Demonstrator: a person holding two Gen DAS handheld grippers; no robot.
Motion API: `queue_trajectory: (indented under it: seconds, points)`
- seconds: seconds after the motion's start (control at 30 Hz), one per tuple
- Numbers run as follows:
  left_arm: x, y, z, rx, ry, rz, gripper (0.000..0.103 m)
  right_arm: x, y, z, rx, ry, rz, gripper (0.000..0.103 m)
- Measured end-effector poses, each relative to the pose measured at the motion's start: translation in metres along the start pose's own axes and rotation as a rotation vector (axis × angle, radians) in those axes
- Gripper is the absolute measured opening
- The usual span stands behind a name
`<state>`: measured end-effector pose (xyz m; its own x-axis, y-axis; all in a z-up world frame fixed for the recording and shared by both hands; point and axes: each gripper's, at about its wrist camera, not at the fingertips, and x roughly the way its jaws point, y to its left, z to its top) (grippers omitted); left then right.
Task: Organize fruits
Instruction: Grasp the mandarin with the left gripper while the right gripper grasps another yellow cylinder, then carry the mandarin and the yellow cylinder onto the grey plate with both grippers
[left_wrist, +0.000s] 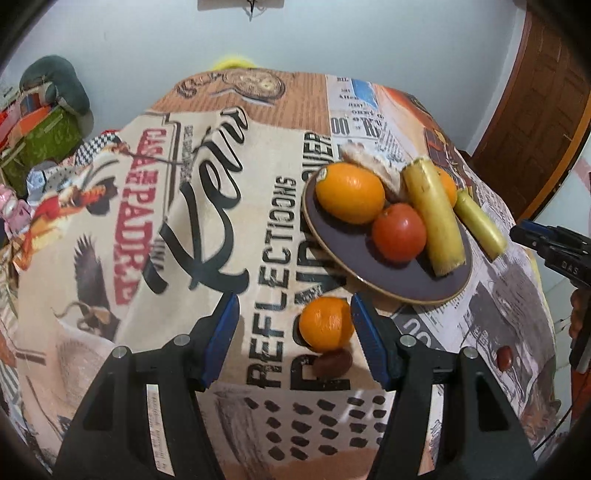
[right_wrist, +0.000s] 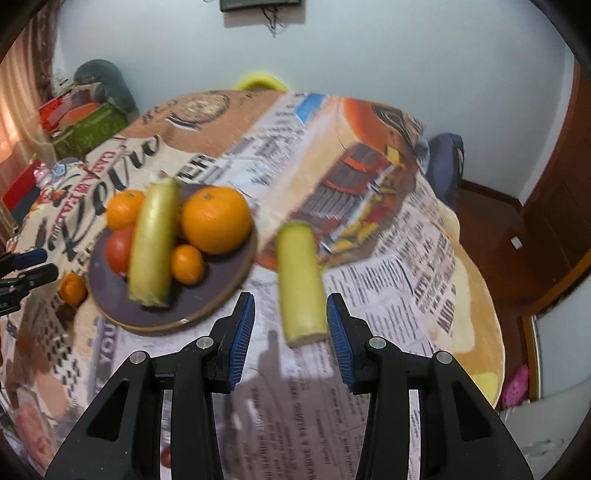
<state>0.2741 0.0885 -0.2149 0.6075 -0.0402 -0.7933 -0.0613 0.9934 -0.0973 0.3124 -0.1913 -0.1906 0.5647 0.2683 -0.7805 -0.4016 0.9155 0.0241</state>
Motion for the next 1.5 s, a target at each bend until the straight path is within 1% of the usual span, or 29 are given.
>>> queue_trajectory:
  seconds: [0.13,0.23,0.3,0.43,0.57,0.67,0.7,0.8,1.03,1.1,1.2,1.5]
  points:
    - [0.01,-0.004,-0.007,-0.003,0.019,-0.013,0.062,0.012,-0.01,-0.001,0.021,0.021,-0.005,0.037]
    - [0.017,-0.008,-0.011,0.006,0.03,-0.022,0.061,0.026,-0.014,0.003,0.036,0.042,0.012,0.037]
    - [0.022,-0.009,-0.012,0.003,0.041,-0.026,0.056,0.035,-0.014,0.006,0.033,0.056,0.016,0.037]
    - [0.028,-0.009,-0.011,-0.012,0.05,-0.061,0.051,0.051,-0.014,0.014,0.043,0.071,0.046,0.037]
    - [0.03,-0.014,-0.012,0.008,0.053,-0.072,0.045,0.065,-0.008,0.022,0.024,0.086,0.046,0.038]
    - [0.031,-0.017,-0.013,0.02,0.051,-0.083,0.037,0.074,-0.007,0.023,0.021,0.096,0.041,0.038]
    - [0.031,-0.017,-0.013,0.022,0.048,-0.079,0.037,0.075,-0.007,0.023,0.022,0.095,0.04,0.038]
    - [0.031,-0.017,-0.013,0.025,0.045,-0.077,0.037,0.071,-0.009,0.021,0.035,0.079,0.047,0.035]
    - [0.019,-0.011,-0.009,0.009,0.018,-0.053,0.036,0.054,-0.005,0.016,0.026,0.051,0.051,0.034]
    - [0.013,-0.009,-0.007,0.007,0.005,-0.044,0.036,0.042,-0.006,0.013,0.041,0.025,0.049,0.034]
    - [0.005,-0.008,-0.003,0.002,-0.012,-0.042,0.036,0.026,-0.005,0.012,0.058,-0.011,0.071,0.034]
    - [-0.017,-0.017,0.012,0.012,-0.078,-0.044,0.036,-0.02,0.01,0.02,0.031,-0.113,0.096,0.034]
